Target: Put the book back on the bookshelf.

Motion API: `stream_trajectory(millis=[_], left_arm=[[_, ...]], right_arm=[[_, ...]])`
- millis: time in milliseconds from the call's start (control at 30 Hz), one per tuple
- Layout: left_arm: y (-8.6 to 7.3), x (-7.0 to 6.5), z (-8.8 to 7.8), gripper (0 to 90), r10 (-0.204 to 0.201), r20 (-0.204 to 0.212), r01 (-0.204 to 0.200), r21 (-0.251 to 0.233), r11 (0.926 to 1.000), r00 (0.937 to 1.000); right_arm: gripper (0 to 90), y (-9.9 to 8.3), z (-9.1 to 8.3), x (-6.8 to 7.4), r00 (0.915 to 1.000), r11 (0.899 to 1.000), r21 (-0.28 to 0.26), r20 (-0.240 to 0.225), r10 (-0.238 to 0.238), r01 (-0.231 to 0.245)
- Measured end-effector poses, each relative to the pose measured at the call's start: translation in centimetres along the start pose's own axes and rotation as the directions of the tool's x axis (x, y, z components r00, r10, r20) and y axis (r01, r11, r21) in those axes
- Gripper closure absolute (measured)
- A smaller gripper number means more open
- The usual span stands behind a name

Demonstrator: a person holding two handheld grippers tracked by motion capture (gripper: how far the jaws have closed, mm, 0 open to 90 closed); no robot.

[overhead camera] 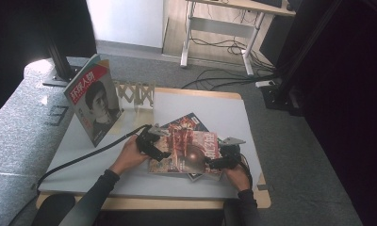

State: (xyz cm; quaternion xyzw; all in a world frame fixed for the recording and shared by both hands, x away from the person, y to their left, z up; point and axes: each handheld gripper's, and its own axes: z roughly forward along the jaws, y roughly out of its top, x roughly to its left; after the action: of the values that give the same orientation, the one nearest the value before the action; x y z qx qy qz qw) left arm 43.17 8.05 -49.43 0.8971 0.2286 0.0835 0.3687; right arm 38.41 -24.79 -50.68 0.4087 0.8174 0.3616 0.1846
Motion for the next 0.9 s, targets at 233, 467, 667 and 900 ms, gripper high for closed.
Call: stream_trajectory(millis=[233,467,667,900], left_arm=[[1.5,1.5,1.0,2.9,-0.008,-0.024,0.008,-0.010,0.9999,0.9997],[2.3,2.3,2.2,3.5,-0.012,-0.036,0.011,-0.013,0.9999,0.9993],[2.4,3.0,3.2,3.4,-0.024,-0.037,0.024,-0.013,0.9996,0.9990],[2.6,3.2,3.9,3.5,-0.046,-0.009,0.045,-0.017,0.9988,0.9989]], right_arm=[[0.0,-1.1,-1.0,0.5,0.9998,1.000,-0.006,-0.014,0.012,-0.012],[0.0,-2.1,-2.0,1.0,0.9997,1.000,-0.007,-0.023,0.014,-0.014],[0.0,-2.6,-2.5,1.4,0.9993,1.000,-0.006,-0.036,0.011,-0.011],[0.0,-2.9,-2.9,1.8,0.9984,1.000,-0.003,-0.056,0.001,-0.001]])
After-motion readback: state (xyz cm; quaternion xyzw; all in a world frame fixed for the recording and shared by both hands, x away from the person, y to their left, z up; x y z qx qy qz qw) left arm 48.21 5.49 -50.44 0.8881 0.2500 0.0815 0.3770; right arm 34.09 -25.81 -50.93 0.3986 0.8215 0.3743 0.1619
